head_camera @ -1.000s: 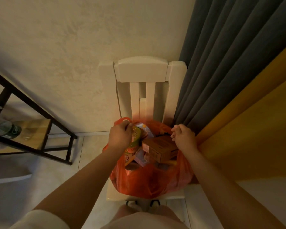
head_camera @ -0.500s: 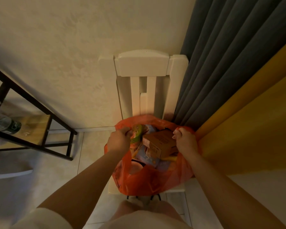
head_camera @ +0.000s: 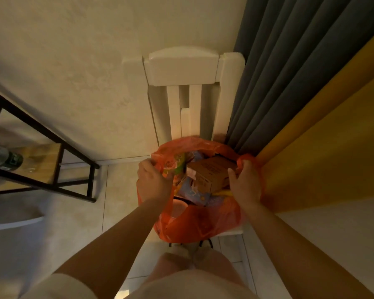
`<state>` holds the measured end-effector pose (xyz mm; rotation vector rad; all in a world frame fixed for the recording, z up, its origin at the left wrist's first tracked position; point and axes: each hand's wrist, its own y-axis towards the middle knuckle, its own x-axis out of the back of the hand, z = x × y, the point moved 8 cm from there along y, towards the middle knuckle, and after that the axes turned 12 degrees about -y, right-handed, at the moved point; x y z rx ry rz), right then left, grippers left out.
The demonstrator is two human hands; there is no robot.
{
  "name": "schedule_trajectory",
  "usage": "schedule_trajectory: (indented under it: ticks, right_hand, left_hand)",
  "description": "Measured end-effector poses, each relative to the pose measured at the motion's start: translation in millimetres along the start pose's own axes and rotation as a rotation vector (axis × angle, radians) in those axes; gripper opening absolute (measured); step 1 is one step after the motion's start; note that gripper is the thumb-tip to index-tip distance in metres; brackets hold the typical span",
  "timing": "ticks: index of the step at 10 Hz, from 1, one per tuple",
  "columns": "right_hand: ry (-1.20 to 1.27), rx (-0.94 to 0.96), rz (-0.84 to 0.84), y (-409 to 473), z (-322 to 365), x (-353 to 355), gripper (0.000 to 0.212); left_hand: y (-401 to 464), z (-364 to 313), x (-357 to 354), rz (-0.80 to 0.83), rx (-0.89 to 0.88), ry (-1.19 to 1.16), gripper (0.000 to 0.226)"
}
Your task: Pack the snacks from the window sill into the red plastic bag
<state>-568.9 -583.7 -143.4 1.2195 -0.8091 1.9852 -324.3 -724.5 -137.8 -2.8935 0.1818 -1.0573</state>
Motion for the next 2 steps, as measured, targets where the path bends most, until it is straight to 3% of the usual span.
schedule_trajectory:
  ticks: [1,2]
  right_hand:
    - [-0.051,0.003,-0.123,-10,3,9,0.049]
    - [-0.155,0.068,-0.231,-26,11,16,0.065]
  left_hand:
    - [-3,-14,0,-0.019,-0.203,0.096,0.075]
    - [-18,-42,-11,0.044,-0.531,0.249,0.083]
